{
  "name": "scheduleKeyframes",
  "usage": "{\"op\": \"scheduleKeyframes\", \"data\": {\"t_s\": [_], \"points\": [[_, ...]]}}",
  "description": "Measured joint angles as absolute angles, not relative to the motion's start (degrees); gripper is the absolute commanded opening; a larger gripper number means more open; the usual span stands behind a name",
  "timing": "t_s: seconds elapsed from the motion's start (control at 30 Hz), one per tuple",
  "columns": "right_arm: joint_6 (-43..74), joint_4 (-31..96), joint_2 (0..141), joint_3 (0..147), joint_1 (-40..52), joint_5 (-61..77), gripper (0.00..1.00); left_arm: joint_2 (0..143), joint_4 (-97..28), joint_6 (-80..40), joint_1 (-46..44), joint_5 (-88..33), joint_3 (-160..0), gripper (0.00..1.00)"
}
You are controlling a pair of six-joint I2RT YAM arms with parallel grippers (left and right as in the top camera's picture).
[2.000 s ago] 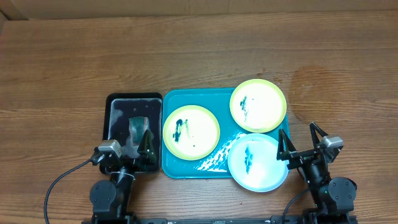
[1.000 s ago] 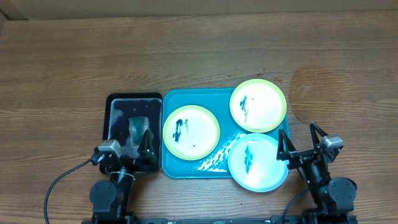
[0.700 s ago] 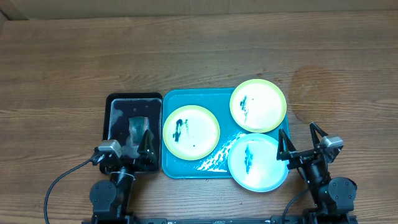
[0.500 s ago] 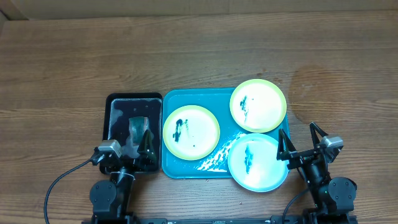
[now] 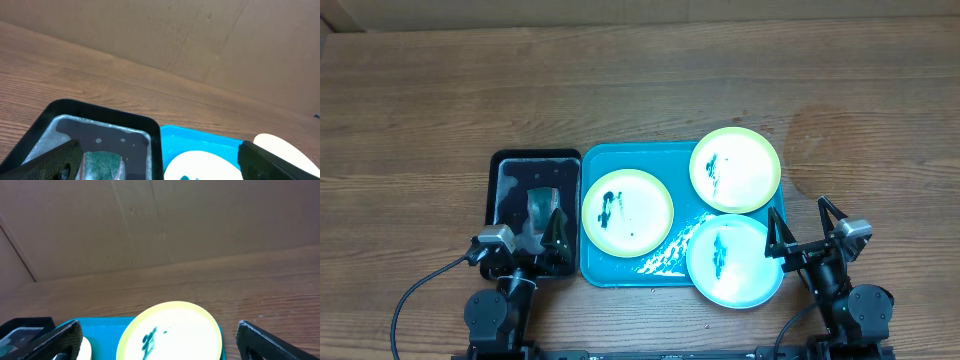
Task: Clean dirty plates on tray and stack at the side
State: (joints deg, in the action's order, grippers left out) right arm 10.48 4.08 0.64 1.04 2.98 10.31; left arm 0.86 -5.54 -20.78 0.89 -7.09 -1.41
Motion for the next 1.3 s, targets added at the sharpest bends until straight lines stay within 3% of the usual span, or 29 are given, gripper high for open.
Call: {"op": "scheduleKeyframes", "data": {"t_s": [0.53,0.7,1.13,1.3], "points": [[10.5,4.3,0.6,1.1,3.0,14.4,1.00,0.9,-5.5,-20.8,0.9,-7.1,-1.4,1.00],[10.4,10.6,3.0,5.7,3.0,16.4,1.00,0.9,-5.5,-20.8,0.9,-7.1,-1.4,0.99],[9.2,33.5,37.2,38.3,3.0,18.9,1.00,0.9,-5.5,-20.8,0.9,-7.1,-1.4,1.00],[9.0,50.5,55.6,56.1,2.9,23.2,1.00,0.9,-5.5,-20.8,0.9,-7.1,-1.4,0.99]]}}
